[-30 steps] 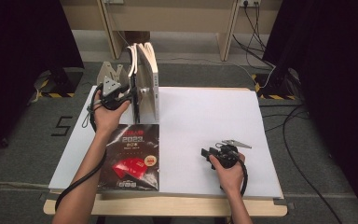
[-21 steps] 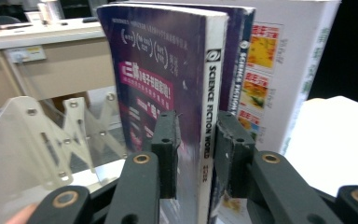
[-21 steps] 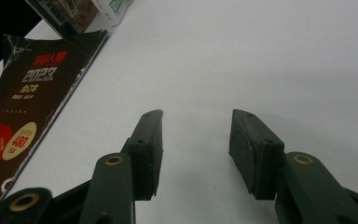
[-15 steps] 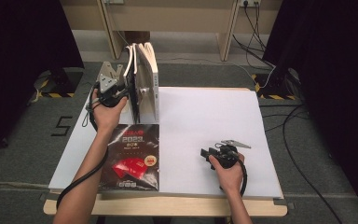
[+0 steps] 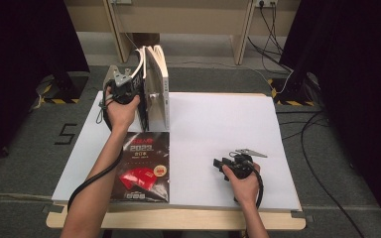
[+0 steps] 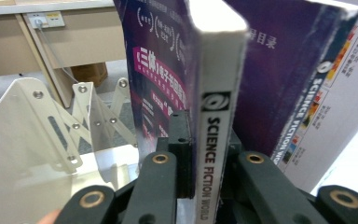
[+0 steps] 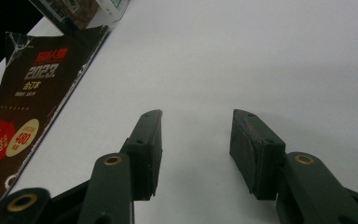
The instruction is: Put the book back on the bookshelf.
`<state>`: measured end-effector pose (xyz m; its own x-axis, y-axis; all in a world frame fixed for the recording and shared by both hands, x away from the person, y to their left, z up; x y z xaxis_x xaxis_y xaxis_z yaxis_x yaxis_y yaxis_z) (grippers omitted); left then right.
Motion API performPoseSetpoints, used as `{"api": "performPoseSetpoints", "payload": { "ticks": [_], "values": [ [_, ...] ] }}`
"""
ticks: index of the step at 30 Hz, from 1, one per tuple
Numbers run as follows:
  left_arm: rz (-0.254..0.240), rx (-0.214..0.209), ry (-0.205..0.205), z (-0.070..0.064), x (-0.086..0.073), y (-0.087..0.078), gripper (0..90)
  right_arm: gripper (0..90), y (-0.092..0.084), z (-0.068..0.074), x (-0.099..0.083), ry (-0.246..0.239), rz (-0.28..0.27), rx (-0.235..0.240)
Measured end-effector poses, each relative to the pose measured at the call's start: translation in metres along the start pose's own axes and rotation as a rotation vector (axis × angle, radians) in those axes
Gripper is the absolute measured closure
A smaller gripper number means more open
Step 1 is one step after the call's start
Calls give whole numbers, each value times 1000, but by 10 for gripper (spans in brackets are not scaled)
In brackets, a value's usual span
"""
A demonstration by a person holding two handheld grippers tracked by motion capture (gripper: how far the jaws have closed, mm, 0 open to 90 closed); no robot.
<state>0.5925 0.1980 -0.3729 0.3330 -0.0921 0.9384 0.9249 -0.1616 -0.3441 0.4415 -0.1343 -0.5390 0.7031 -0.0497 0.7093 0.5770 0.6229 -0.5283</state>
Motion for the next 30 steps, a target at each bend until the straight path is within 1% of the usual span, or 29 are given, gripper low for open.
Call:
{"api": "performPoseSetpoints", "payload": {
  "ticks": [1, 2, 3, 5, 6, 7, 8, 11, 12, 13, 14, 15, 16, 17, 20, 23, 25, 27, 29, 30],
  "values": [
    [-1, 2, 3, 0, 0, 0, 819, 544, 0, 0, 0, 3, -1, -1],
    [-4, 1, 5, 0, 1, 0, 820, 544, 0, 0, 1, -5, -7, -1],
    [-11, 6, 4, 0, 1, 1, 820, 544, -1, 1, 1, 3, -10, -2],
    [-25, 27, 2, 3, 3, 1, 821, 544, -2, 3, 2, 9, -9, 3],
    [-36, 35, -3, 5, 5, 1, 821, 544, -2, 3, 3, 0, -17, 4],
    [-48, 46, -9, 8, 6, 1, 822, 544, -3, 3, 3, -8, -14, 4],
    [-63, 60, -15, 10, 8, 1, 822, 544, -3, 4, 3, -11, -16, 4],
    [-105, 77, -37, 17, 13, 2, 823, 544, -2, 4, 3, -12, -16, 4],
    [-119, 89, -31, 18, 15, 1, 823, 544, -2, 3, 3, -9, -15, 4],
    [-135, 102, -17, 19, 17, 1, 823, 544, -1, 3, 3, -6, -20, 3],
    [-154, 114, -2, 19, 20, 1, 823, 544, -2, 3, 2, 5, -13, 3],
    [-172, 124, 8, 19, 23, 1, 823, 545, -1, 2, 2, 0, -15, 1],
    [-189, 132, 11, 20, 25, 2, 823, 545, -1, 2, 2, -3, -13, 1],
    [-203, 135, 11, 20, 26, 3, 823, 545, -1, 2, 1, 6, -8, 1],
    [-217, 115, 5, 16, 24, 10, 822, 545, -1, 3, 1, -3, -10, 3],
    [-218, 117, 0, 14, 17, 19, 821, 545, -1, 3, 1, -2, -8, 2],
    [-218, 115, 7, 15, 13, 24, 820, 545, -1, 3, 1, -1, -11, 2],
    [-214, 99, -3, 14, 9, 27, 818, 545, -2, 3, 2, 5, -12, 4],
    [-201, 78, -4, 14, 5, 28, 815, 544, -3, 2, 2, 4, -15, 2],
    [-208, 61, -9, 14, 4, 28, 813, 545, -3, 2, 2, 4, -15, 1]
  ]
}}
Point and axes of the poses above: each handheld gripper's, and its own axes: y roughly forward along the jaws, x roughly out of its top, z roughly to its left, the point moved 7 cm from there along y, roughly forward along the jaws, and after that the axes turned 5 degrees about x, right-handed, at the moved point
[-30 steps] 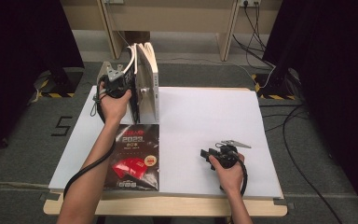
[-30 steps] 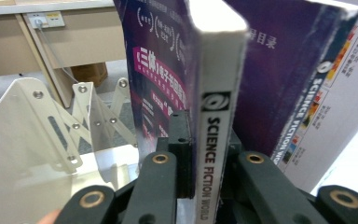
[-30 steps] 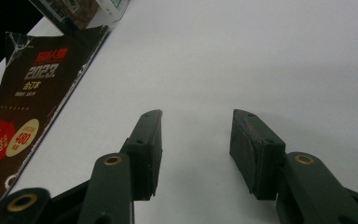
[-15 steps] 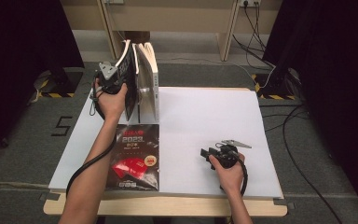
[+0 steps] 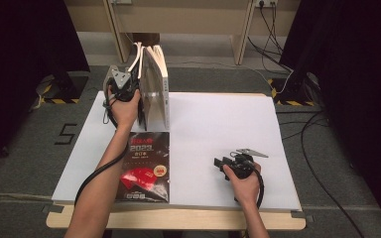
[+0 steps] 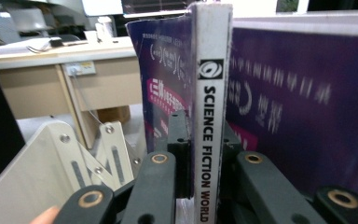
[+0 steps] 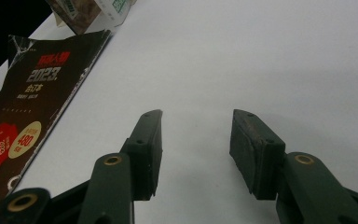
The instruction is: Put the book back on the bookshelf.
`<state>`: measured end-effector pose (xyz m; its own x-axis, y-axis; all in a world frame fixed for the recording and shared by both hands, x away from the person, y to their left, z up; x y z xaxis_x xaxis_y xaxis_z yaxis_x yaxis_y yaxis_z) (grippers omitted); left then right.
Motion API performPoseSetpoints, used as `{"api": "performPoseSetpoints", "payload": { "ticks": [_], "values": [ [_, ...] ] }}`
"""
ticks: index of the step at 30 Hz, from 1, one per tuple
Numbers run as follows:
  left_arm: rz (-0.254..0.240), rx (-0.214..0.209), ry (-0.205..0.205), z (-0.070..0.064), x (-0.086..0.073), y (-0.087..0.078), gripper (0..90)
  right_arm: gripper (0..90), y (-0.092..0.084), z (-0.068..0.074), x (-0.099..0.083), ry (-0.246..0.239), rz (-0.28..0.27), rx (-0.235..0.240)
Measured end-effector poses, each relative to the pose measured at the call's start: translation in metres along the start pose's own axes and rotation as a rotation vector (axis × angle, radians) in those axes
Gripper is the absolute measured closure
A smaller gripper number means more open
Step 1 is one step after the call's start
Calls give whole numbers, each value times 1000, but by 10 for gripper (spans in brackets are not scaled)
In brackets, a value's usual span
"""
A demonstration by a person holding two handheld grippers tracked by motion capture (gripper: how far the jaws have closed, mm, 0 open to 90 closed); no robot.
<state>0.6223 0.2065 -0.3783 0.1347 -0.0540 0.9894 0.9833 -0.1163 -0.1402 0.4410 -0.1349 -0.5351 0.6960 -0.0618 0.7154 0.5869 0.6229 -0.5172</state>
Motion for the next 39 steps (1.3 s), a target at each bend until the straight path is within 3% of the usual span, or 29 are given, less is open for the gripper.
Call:
{"api": "performPoseSetpoints", "payload": {
  "ticks": [6, 11, 16, 21, 34, 39],
  "values": [
    [3, -71, -27, -1, 7, -7, 733, 544, 0, 1, 0, 1, 0, 1],
    [-28, -110, -55, 0, 19, -18, 690, 545, 0, 0, 1, -12, -1, 0],
    [-59, -152, -110, -1, 30, -32, 651, 544, -1, 1, 1, -14, -2, 0],
    [-84, -168, -179, 0, 34, -44, 525, 544, -1, 0, 1, -13, -3, -1],
    [-78, -200, -161, -5, 34, -64, 379, 544, 1, 3, 1, -9, -4, 2],
    [-59, -191, -123, -11, 27, -65, 367, 544, 0, 3, 1, -11, -2, 0]
  ]
}}
Point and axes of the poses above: each handheld gripper's, and its own axes: y roughly forward along the jaws, x roughly out of its top, z roughly to its left, the point moved 7 cm from there along y, roughly forward along the jaws, and after that the axes turned 5 degrees about x, right-handed, at the moved point
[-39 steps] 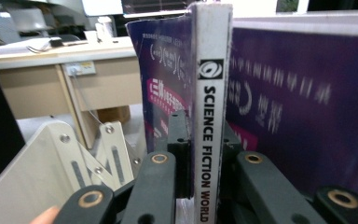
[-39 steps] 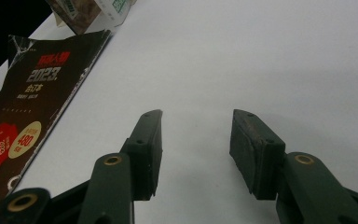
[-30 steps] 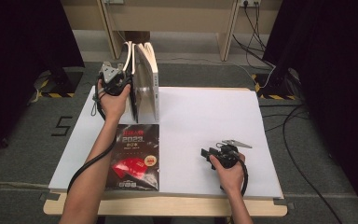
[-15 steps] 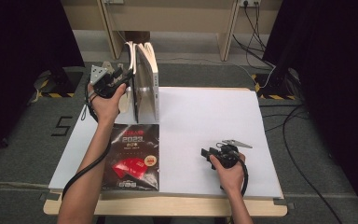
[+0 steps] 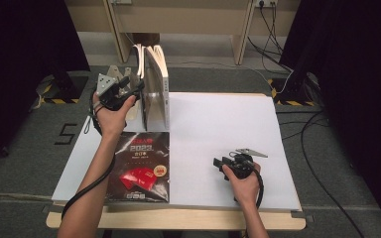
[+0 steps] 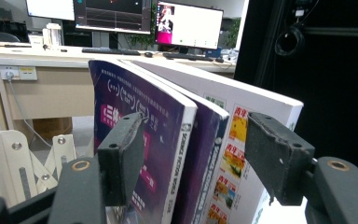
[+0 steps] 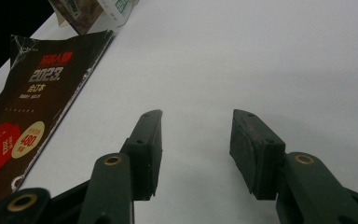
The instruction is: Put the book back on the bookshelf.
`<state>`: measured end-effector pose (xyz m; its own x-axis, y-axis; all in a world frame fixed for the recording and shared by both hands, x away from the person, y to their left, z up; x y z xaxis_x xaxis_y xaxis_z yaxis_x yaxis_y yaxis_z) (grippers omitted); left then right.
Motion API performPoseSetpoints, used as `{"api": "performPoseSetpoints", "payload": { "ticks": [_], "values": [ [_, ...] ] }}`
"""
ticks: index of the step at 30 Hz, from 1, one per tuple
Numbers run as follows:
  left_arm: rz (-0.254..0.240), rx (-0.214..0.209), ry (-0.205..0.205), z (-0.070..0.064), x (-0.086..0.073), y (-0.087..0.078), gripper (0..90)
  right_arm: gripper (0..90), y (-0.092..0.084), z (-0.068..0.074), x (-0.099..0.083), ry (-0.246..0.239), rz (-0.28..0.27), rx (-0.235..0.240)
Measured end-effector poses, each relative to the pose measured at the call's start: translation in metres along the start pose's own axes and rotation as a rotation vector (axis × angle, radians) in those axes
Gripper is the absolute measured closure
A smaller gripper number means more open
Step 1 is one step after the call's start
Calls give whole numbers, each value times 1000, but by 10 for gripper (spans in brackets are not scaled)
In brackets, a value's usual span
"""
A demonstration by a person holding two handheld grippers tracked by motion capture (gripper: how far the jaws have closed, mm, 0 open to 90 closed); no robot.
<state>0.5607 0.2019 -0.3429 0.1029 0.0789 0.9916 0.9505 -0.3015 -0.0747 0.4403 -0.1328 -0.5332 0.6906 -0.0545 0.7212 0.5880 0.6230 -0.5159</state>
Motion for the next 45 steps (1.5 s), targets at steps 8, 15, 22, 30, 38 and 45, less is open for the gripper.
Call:
{"api": "performPoseSetpoints", "payload": {
  "ticks": [8, 15, 22, 30, 38, 45],
  "values": [
    [88, 64, 100, -1, -21, 13, 363, 544, 0, 0, 0, 1, 3, -1],
    [187, 112, 99, 9, -46, 31, 380, 544, 0, -1, -1, 10, 8, 0],
    [199, 153, 107, 17, -48, 43, 397, 544, 0, -2, -2, 18, 14, -2],
    [217, 155, 113, 21, -43, 53, 497, 544, 0, -4, -2, 13, 16, -2],
    [216, 159, 131, 22, -40, 56, 623, 544, -1, -5, -2, 16, 17, -5],
    [216, 186, 113, 30, -34, 62, 635, 543, 0, -5, -3, 7, 19, -4]
  ]
}}
Point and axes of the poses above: each handheld gripper's, and its own axes: y roughly forward along the jaws, x roughly out of its top, z roughly to its left, the point moved 7 cm from there along y, roughly forward along the jaws, and after that the axes turned 5 degrees about x, right-handed, at the moved point
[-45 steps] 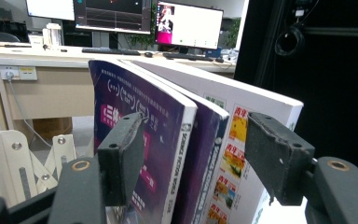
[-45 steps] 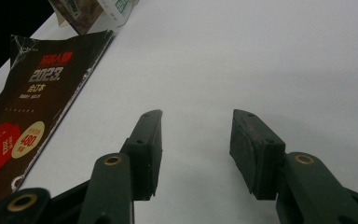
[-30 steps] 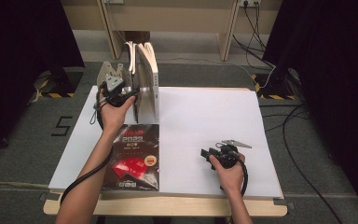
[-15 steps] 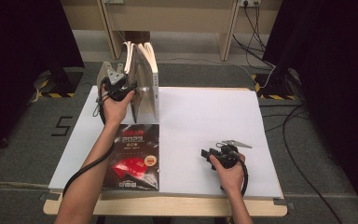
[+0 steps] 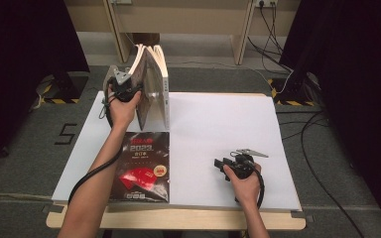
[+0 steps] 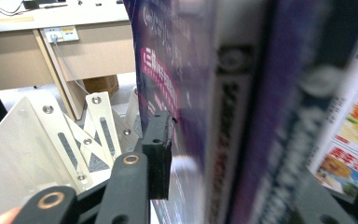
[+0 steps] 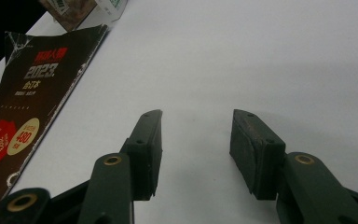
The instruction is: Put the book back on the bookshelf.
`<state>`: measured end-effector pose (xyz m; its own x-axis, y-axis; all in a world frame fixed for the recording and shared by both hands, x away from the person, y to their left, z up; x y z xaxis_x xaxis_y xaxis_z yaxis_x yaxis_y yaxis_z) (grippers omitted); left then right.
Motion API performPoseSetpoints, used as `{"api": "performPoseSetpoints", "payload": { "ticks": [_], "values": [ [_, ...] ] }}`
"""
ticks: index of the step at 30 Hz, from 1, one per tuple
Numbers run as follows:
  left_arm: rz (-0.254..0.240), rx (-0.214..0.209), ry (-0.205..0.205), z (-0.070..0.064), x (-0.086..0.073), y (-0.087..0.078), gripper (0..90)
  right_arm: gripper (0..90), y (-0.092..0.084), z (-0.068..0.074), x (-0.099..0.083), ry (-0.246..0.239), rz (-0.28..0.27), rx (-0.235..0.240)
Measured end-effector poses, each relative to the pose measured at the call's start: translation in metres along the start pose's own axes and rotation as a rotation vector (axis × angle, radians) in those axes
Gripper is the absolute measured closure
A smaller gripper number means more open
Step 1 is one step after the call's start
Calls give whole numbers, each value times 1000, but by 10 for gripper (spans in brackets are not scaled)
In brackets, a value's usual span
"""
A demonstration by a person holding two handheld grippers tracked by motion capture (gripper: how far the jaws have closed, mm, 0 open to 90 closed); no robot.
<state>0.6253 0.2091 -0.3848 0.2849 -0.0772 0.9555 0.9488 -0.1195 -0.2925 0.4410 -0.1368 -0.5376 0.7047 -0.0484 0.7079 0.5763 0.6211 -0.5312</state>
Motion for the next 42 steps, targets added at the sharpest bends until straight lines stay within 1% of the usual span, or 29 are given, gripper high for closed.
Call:
{"api": "performPoseSetpoints", "payload": {
  "ticks": [2, 3, 4, 8, 9, 12, 14, 16, 19, 21, 25, 27, 30, 33, 34, 36, 38, 40, 42],
  "values": [
    [0, 13, -7, 2, 0, 1, 635, 543, 1, 0, 0, 2, 1, 1],
    [3, 15, -8, 2, -1, 1, 636, 543, 0, 1, -1, 12, 6, 3],
    [6, 14, -6, 1, -2, 1, 634, 543, 1, 0, -1, 7, 5, 1],
    [15, 18, -9, 1, -6, -1, 625, 543, 0, 0, -1, 11, 7, 2],
    [19, 17, -18, 1, -6, -2, 624, 543, 0, 0, -1, 11, 6, 2],
    [26, 11, -18, -1, -8, -6, 613, 543, 1, 1, -1, 6, 6, 2],
    [26, 5, -12, -4, -10, -11, 607, 542, 1, 1, -1, 5, 7, 2],
    [26, -2, -19, -4, -11, -12, 607, 542, 1, 1, -1, 8, 9, 3],
    [40, -6, -42, -1, -13, -9, 609, 542, 1, 1, -1, 5, 8, 3],
    [44, 0, -40, 1, -12, -7, 611, 541, 2, 1, -1, -1, 5, 2],
    [55, 7, -50, 4, -9, -1, 616, 542, 1, 2, -1, 12, 10, 7],
    [59, 6, -57, 5, -7, 1, 631, 541, 1, 1, -1, 7, 9, 7],
    [61, 0, -57, 4, -6, 3, 653, 542, 1, 1, -1, 8, 8, 7],
    [57, -14, -62, 2, -5, 5, 700, 541, 1, 1, -1, 8, 8, 8],
    [55, -6, -46, 2, -4, 5, 731, 541, 1, 1, -1, 7, 8, 7],
    [45, -8, -31, 0, -4, 6, 750, 541, 1, 1, -1, 5, 8, 7],
    [12, 10, -33, -1, -4, 7, 755, 541, 1, 1, -1, 6, 9, 6],
    [-17, 32, -48, 0, -3, 7, 756, 541, 1, 1, -1, 7, 9, 8],
    [-38, 45, -58, 0, -4, 7, 756, 542, 1, 1, -1, 10, 8, 11]
  ]
}}
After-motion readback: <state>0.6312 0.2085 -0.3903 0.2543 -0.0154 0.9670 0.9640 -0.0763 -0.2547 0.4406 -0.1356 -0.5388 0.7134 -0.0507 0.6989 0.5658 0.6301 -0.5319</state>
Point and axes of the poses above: each handheld gripper's, and its own axes: y roughly forward along the jaws, x roughly out of its top, z roughly to its left, the point moved 7 cm from there along y, roughly forward along the jaws, and after that the axes turned 5 degrees about x, right-handed, at the moved point
